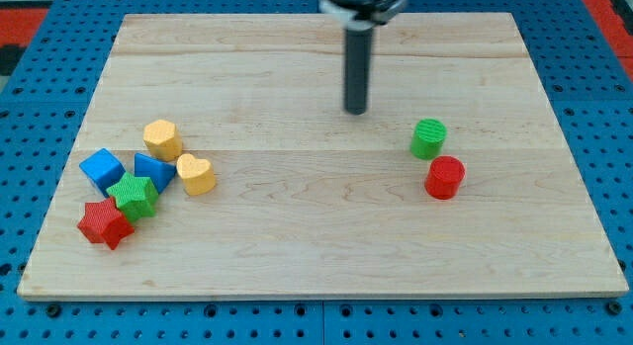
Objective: Move the red circle towards the yellow heart
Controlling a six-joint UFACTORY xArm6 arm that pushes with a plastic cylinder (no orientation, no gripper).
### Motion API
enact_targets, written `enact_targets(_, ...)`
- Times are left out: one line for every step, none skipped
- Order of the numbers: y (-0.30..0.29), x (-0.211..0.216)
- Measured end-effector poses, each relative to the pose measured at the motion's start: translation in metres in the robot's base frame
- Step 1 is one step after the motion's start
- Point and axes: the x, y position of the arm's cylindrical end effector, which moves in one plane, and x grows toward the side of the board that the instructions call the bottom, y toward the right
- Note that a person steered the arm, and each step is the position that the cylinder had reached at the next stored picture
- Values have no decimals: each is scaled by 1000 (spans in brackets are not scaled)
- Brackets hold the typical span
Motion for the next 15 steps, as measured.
enact_targets(83,16)
enact_targets(58,62)
enact_targets(-18,92)
enact_targets(-57,134)
enact_targets(-30,135)
enact_targets(-75,168)
enact_targets(-147,166)
enact_targets(-160,177)
enact_targets(-86,190)
enact_targets(39,180)
enact_targets(137,151)
enact_targets(104,128)
enact_targets(9,141)
enact_targets(-85,138)
enact_targets(-64,113)
